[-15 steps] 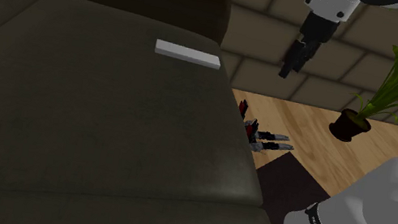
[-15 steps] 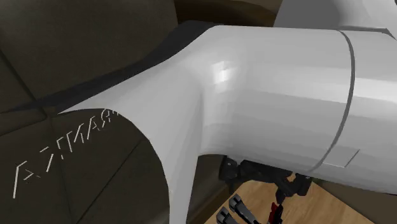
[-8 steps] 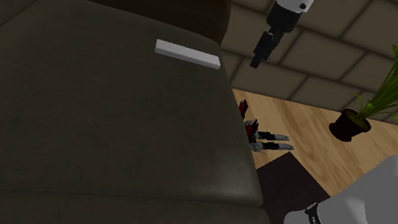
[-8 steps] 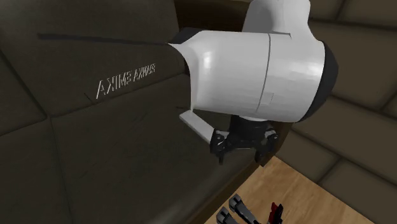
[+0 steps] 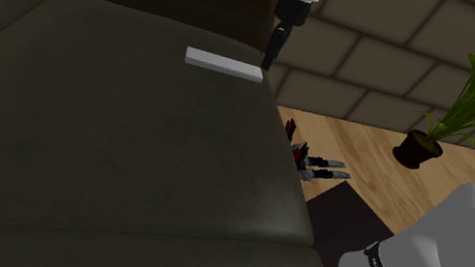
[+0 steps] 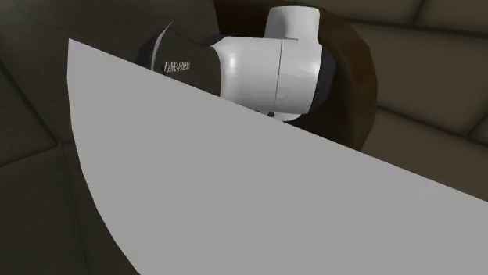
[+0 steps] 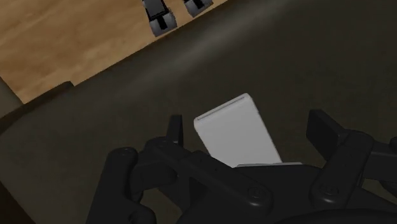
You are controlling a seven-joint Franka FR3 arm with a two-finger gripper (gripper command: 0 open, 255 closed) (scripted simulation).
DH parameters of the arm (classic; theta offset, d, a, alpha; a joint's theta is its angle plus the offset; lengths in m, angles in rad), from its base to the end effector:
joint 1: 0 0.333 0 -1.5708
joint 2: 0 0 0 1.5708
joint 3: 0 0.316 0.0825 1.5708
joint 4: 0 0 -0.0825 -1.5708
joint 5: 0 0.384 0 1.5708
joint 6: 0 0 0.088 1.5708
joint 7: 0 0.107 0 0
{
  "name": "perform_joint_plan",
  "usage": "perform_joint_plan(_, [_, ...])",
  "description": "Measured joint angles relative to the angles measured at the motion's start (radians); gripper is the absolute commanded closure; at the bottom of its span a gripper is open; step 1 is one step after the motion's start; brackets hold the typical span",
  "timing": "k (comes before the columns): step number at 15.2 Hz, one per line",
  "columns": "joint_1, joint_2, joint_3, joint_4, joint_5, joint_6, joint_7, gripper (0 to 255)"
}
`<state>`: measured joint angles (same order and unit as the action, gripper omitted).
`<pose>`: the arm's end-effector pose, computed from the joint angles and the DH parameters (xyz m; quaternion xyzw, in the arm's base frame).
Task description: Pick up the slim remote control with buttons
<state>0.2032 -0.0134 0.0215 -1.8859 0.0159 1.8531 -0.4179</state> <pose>0.5411 0.1250 0.5061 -0.9495 -0.3136 0.0089 0.0084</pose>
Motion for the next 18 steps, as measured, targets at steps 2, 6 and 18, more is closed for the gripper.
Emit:
perform_joint_plan(2, [0.013, 0.061, 0.013, 0.069, 0.003, -0.001, -0.037, 0])
perform_joint_plan(6, [0.041, 0.174, 0.043, 0.201, 0.003, -0.006, -0.108, 0])
perform_joint_plan(18, [0.057, 0.263, 0.062, 0.218, 0.000, 0.076, -0.153, 255])
